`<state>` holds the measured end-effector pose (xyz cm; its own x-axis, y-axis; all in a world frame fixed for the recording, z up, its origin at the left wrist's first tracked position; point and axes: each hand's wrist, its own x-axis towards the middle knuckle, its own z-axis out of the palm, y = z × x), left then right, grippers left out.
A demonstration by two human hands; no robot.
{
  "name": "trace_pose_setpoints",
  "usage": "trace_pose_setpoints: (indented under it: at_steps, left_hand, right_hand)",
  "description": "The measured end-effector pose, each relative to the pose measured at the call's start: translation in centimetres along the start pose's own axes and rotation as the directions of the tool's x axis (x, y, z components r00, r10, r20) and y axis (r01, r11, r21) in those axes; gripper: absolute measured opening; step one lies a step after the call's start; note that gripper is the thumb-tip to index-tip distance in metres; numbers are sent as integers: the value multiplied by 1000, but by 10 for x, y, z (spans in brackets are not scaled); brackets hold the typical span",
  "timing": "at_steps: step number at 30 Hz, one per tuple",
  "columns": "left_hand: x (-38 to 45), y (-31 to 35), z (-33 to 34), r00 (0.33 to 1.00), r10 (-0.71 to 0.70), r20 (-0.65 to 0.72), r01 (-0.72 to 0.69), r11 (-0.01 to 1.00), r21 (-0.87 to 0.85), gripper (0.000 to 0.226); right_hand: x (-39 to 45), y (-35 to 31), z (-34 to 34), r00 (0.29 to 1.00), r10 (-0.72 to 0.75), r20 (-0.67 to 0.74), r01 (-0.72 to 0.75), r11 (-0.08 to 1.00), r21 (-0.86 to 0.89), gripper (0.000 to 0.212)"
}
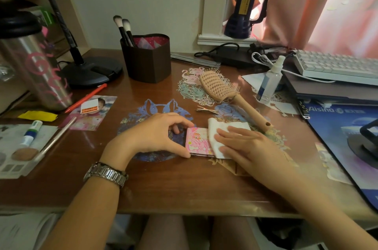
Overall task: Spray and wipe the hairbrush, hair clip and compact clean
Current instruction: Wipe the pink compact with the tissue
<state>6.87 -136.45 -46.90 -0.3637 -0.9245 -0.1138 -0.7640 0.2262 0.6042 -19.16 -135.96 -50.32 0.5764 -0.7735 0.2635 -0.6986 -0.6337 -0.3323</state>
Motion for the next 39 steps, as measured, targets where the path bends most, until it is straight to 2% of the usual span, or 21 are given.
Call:
trace_pose_setpoints:
  at_steps: [10,19,27,32,39]
  left_hand:
    - [-3,6,-1,1000,-6,2,6,1000,-20,61]
    - [-2,5,0,1000,-13,-7,13,1000,5,65]
    - [-3,3,1,1000,-19,2,19,999,26,66]
    - [-2,4,1,1000,-25,19,25,999,32,64]
    - [-1,4,1,1000,-23,21,23,999,24,62]
  right_hand:
    - [24,-34,19,996,-81,40,83,996,-38,44]
    - [5,-3,6,998,-59,-22,59,998,24,39]
    - [-21,15,-6,999,-20,42,23,998,-53,51]
    - [-19,10,-6,999,-46,-22,44,995,-92,36]
    - [-23,13,-17,992,-83,-100,70,990,-119,30]
